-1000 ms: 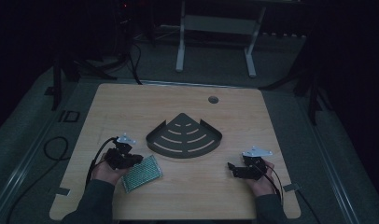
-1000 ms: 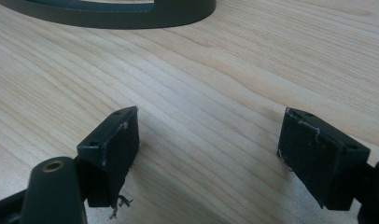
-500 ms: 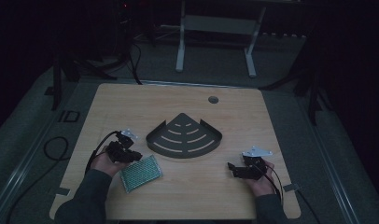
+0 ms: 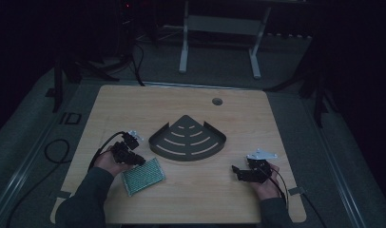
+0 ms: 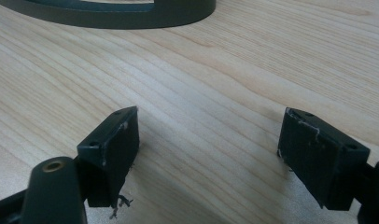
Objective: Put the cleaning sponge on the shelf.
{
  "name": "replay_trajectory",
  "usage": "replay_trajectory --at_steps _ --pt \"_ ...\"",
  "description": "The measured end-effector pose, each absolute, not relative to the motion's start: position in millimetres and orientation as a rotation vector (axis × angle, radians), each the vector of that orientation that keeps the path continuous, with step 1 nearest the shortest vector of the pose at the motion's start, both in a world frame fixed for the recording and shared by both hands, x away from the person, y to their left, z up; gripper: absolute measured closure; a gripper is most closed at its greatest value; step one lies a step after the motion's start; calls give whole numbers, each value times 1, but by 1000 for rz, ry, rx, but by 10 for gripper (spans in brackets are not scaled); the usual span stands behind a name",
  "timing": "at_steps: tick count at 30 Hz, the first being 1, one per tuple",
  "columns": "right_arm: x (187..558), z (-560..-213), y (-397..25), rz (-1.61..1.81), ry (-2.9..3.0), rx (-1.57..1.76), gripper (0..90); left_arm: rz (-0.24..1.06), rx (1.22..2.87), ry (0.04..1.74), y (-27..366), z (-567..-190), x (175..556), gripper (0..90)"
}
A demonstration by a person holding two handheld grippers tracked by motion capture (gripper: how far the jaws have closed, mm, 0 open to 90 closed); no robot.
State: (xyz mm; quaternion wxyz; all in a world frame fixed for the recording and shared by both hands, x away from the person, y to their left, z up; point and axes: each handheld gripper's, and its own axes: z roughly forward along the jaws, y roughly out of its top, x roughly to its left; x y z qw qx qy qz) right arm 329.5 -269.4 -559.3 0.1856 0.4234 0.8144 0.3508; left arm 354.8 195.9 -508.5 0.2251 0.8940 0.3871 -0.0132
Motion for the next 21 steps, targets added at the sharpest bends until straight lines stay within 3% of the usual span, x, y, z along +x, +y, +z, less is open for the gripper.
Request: replay_trajectory --at_steps 21 --pt "330 -559 -269 988 2294 1193 199 -172 2489 1073 202 -515 363 751"
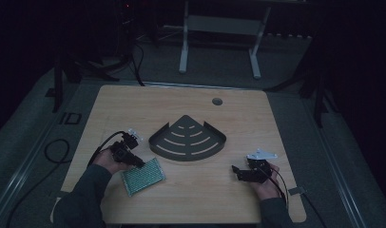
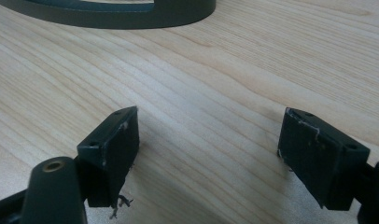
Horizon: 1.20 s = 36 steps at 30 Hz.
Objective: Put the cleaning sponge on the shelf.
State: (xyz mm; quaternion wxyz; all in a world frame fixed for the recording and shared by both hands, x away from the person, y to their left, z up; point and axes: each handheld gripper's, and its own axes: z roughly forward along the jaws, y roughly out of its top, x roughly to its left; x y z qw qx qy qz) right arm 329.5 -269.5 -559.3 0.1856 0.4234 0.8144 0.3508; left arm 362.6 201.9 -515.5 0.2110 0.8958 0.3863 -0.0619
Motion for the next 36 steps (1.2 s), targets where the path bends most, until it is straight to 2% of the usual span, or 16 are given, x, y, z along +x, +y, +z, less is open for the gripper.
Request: replay_trajectory --at_steps 13,21,29,33,36 --pt "330 -559 -269 989 2294 1193 199 -240 2487 1111 205 -519 363 724" --pt "330 -559 -270 988 2294 1192 199 -339 2462 1142 209 -524 370 727" --pt "330 -559 -269 988 2294 1193 199 -376 2504 1147 203 -522 374 800" --pt "330 -559 -269 988 2294 1193 199 -358 2538 1151 200 -519 374 877" --pt "330 -559 -269 988 2294 1193 199 -342 2554 1152 198 -517 374 888"
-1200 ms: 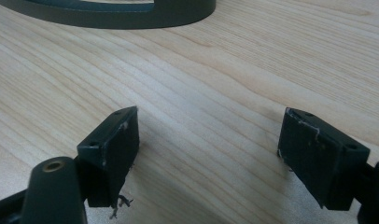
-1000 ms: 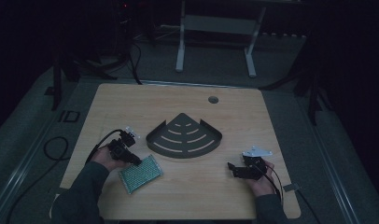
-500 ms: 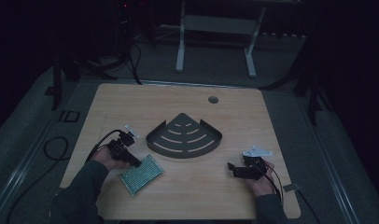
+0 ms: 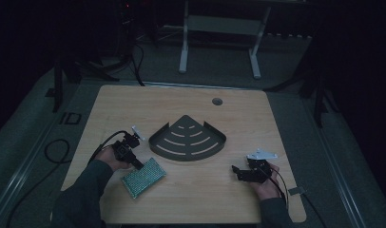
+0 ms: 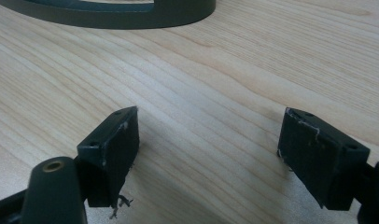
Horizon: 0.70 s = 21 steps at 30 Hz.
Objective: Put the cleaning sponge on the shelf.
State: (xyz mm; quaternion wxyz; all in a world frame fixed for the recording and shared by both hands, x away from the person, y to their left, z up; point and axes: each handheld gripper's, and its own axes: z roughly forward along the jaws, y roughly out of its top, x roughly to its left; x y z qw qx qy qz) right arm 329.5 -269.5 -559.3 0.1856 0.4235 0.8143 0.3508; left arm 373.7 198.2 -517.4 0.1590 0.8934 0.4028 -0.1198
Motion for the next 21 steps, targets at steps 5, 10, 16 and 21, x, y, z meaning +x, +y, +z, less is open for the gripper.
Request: replay_trajectory --at_steps 5,10,16,21 --pt "330 -559 -269 988 2294 1193 199 -316 2566 1153 195 -514 372 897" --pt "330 -559 -269 988 2294 1193 199 -296 2580 1143 193 -510 370 900" --pt "330 -559 -269 988 2294 1193 199 -277 2573 1130 193 -503 368 900" --pt "330 -559 -269 988 2294 1193 199 -259 2563 1125 196 -496 367 900"
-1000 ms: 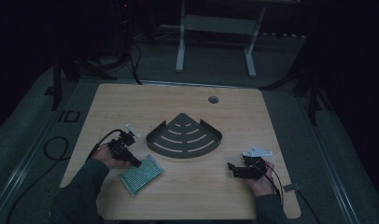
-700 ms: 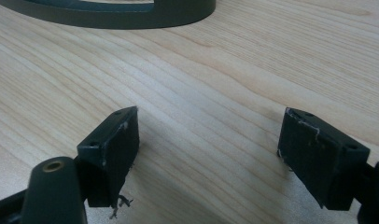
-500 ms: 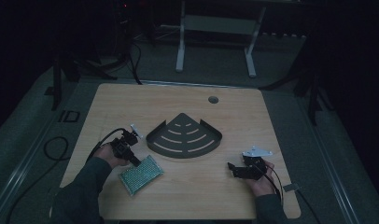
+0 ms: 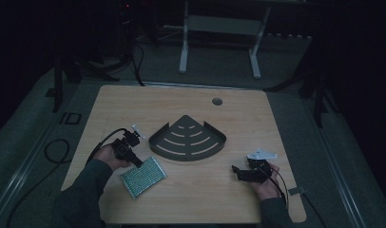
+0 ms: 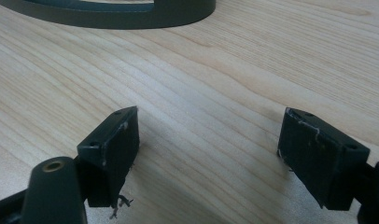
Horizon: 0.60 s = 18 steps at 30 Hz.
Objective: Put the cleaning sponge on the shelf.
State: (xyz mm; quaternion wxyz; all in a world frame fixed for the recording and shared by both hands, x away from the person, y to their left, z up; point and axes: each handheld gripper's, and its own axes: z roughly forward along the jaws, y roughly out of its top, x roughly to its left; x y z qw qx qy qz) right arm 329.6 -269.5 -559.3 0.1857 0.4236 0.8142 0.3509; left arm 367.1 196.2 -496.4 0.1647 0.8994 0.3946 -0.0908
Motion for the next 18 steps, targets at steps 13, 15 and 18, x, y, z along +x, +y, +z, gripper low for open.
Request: replay_trajectory --at_steps 13,15,18 --pt "330 -559 -270 988 2294 1192 199 -202 2546 1107 202 -475 363 900" --pt "330 -559 -269 988 2294 1193 199 -201 2545 1105 203 -473 363 900" --pt "330 -559 -270 988 2294 1192 199 -195 2542 1105 203 -470 364 900"
